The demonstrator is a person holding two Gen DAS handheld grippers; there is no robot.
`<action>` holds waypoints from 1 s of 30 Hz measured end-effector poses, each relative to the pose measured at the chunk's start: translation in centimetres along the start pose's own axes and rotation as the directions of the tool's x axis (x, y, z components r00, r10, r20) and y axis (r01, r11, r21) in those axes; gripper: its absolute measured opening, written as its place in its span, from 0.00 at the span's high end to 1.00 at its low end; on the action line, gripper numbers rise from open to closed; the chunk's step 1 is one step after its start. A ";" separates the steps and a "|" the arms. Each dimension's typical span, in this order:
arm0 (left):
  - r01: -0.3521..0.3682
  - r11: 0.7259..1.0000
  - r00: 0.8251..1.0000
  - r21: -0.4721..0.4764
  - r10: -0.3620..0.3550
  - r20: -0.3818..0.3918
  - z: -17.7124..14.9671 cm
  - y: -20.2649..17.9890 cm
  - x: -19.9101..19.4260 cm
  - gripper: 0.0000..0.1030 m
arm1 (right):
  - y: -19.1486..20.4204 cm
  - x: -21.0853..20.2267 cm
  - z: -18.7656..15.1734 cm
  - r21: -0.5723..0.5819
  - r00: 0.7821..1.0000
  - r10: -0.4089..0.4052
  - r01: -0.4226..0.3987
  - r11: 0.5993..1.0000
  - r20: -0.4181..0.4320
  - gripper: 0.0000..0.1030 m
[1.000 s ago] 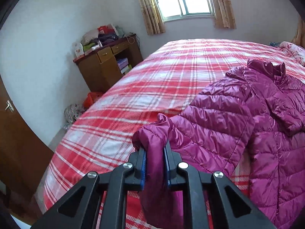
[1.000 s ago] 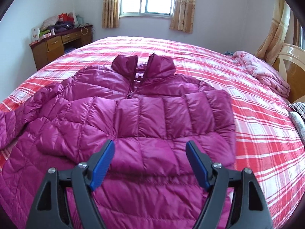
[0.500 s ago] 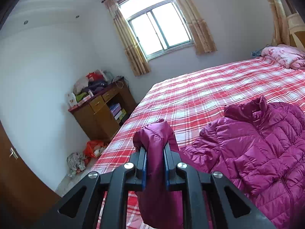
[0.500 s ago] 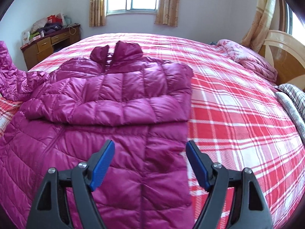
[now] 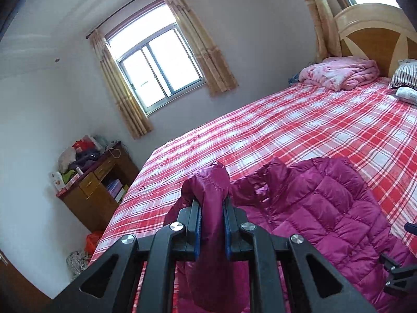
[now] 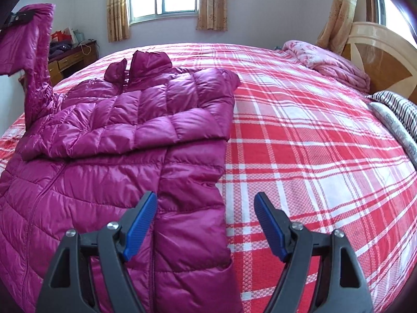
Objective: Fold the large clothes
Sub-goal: 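Lift the sleeve with the left gripper and fold it across the jacket body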
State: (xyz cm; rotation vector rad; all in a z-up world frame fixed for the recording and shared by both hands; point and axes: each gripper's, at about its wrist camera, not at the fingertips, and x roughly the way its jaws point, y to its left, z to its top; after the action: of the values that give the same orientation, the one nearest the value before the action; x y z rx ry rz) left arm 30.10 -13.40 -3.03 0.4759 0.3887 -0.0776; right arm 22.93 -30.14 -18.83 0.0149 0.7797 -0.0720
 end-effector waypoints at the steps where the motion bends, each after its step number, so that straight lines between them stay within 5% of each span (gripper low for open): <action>1: 0.012 1.000 1.000 0.005 -0.012 -0.004 0.1 -0.9 0.2 0.87 | -0.1 0.1 0.0 0.007 1.000 0.004 -0.004 1.000 -0.004 0.23; 19: 0.118 0.990 0.989 0.072 -0.110 -0.102 -3.3 -12.8 6.1 0.83 | -0.2 0.2 -0.7 0.029 1.000 0.007 -0.007 1.000 0.002 0.22; 22: 0.133 0.989 0.987 0.071 -0.126 -0.099 -3.4 -12.9 6.0 0.56 | -0.3 0.3 -0.7 0.034 1.000 0.010 -0.010 0.999 0.003 0.22; 24: 0.110 0.992 0.993 0.060 -0.107 -0.056 -3.3 -12.4 5.2 0.22 | -0.3 0.3 -0.7 0.037 1.000 0.012 -0.012 0.999 0.003 0.22; 26: 0.109 0.993 0.994 0.043 -0.109 0.000 -3.1 -11.7 4.1 0.13 | -0.3 0.3 -0.7 0.036 1.000 0.012 -0.012 0.999 0.002 0.22; 30: 0.083 0.996 0.996 0.030 -0.084 0.031 -3.3 -9.3 3.2 0.12 | -0.4 0.3 -0.7 0.038 1.000 0.016 -0.016 0.999 0.001 0.22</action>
State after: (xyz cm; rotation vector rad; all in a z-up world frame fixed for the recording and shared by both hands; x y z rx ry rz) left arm 30.43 -20.09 -10.97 0.4861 0.3761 -0.1716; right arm 22.64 -30.50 -19.49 0.0574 0.7771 -0.0722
